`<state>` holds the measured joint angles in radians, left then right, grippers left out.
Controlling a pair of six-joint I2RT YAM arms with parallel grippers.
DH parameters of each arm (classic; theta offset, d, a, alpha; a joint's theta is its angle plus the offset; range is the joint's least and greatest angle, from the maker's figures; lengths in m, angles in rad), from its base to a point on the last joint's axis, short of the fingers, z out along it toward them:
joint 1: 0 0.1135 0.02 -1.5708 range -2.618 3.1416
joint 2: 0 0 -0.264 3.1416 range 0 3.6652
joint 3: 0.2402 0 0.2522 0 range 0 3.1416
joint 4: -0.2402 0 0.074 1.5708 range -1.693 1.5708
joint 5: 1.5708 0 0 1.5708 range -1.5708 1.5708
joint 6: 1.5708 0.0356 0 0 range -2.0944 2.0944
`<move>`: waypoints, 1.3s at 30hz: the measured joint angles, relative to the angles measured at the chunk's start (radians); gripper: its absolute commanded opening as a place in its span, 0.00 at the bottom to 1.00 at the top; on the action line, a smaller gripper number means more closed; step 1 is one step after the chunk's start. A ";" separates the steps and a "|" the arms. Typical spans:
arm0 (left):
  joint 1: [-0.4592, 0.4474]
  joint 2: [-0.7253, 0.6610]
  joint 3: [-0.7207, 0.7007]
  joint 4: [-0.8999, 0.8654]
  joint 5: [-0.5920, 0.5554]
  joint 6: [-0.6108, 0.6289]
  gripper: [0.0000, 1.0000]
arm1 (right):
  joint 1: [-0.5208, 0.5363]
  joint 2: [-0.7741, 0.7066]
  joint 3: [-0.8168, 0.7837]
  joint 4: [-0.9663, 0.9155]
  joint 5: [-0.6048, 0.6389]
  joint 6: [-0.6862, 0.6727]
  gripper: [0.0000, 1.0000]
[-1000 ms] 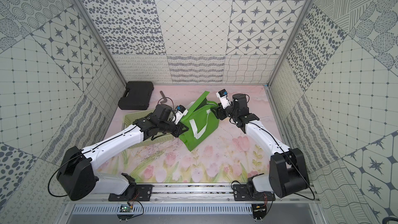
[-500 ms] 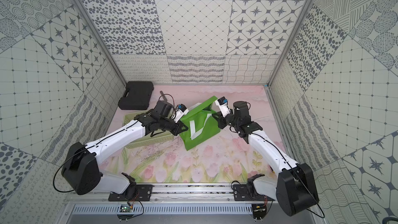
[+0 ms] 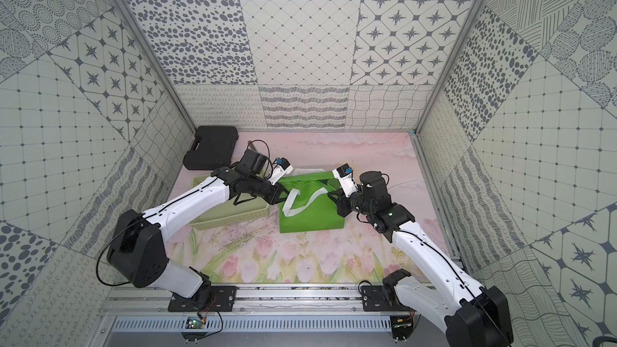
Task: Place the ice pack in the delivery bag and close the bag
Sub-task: Close the delivery bag at the center of the board.
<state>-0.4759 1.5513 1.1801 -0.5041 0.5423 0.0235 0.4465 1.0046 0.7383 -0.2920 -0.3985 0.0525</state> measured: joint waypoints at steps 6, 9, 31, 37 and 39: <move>0.001 -0.003 -0.016 0.017 0.026 0.007 0.00 | -0.054 0.043 0.011 0.024 0.008 -0.014 0.20; 0.001 -0.010 -0.023 0.029 0.031 0.013 0.00 | -0.080 0.057 0.015 0.031 0.015 -0.032 0.35; 0.001 -0.023 -0.031 0.042 0.072 0.066 0.00 | -0.206 0.169 0.086 0.158 0.015 -0.227 0.99; 0.001 -0.023 -0.031 0.039 0.079 0.081 0.00 | -0.248 0.233 0.096 0.193 -0.127 -0.284 0.99; 0.001 -0.023 -0.031 0.039 0.080 0.085 0.00 | -0.250 0.268 0.106 0.200 -0.166 -0.302 0.99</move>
<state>-0.4747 1.5280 1.1492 -0.4656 0.6224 0.1081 0.1963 1.2724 0.8444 -0.0925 -0.5648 -0.2497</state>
